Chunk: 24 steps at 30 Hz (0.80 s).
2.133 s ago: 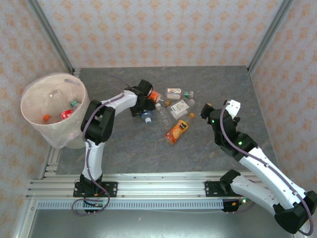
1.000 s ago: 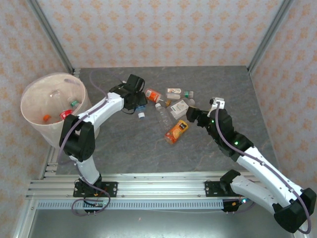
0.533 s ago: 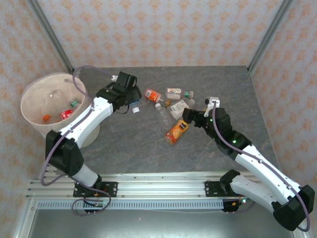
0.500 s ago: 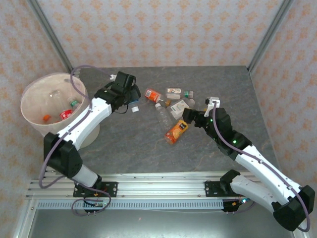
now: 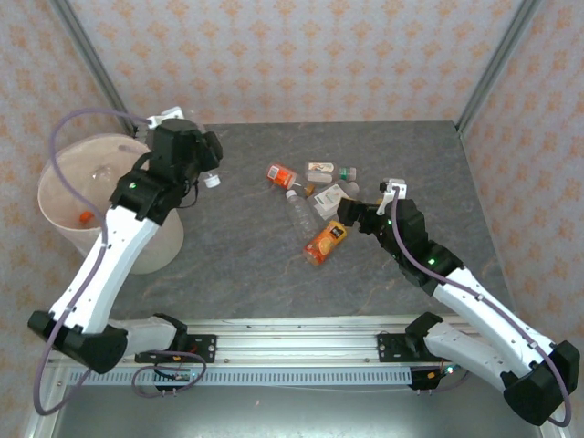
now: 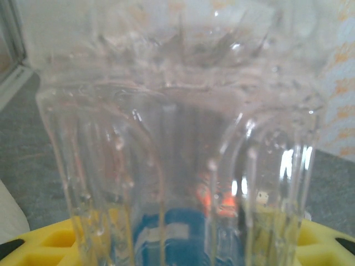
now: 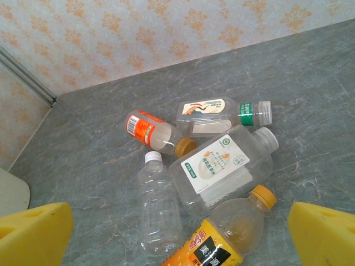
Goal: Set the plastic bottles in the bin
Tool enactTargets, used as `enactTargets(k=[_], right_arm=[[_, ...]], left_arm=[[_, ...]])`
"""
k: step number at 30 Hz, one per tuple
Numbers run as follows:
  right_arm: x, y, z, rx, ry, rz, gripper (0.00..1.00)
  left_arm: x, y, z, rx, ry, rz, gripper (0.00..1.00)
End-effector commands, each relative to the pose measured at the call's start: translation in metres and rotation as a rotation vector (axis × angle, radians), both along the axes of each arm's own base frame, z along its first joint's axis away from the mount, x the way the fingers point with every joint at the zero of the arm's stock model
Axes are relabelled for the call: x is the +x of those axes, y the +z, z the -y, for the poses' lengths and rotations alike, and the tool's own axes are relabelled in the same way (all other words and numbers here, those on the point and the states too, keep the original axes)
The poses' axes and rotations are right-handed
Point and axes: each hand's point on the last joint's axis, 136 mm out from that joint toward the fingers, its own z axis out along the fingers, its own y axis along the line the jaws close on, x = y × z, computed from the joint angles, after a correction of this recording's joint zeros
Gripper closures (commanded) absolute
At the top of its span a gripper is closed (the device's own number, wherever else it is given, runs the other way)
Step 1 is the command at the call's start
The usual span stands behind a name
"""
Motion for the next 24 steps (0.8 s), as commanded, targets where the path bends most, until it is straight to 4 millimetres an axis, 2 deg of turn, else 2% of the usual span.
enactTargets(k=[1,7,11,15,18,24], right_arm=[[0.004,0.005,0.004,0.000,-0.025,0.027,0.01],[0.005,0.004,0.002,0.012,-0.021,0.017,0.01],[0.005,0.004,0.000,0.023,-0.018,0.016,0.00],[0.006,0.004,0.000,0.026,-0.019,0.017,0.00],[0.006,0.005,-0.001,0.027,-0.015,0.014,0.00],[0.005,0.003,0.001,0.014,-0.018,0.002,0.00]], left_arm=[[-0.013,0.033,-0.026,0.027,0.055,0.096,0.48],[-0.032,0.064,-0.083,0.016,0.267,0.193,0.50],[-0.047,0.075,-0.120,-0.021,0.405,0.275,0.50],[-0.063,0.068,-0.155,-0.100,0.556,0.333,0.51],[-0.079,0.063,-0.181,-0.097,0.678,0.351,0.51],[-0.102,0.038,-0.223,-0.026,0.823,0.247,0.50]])
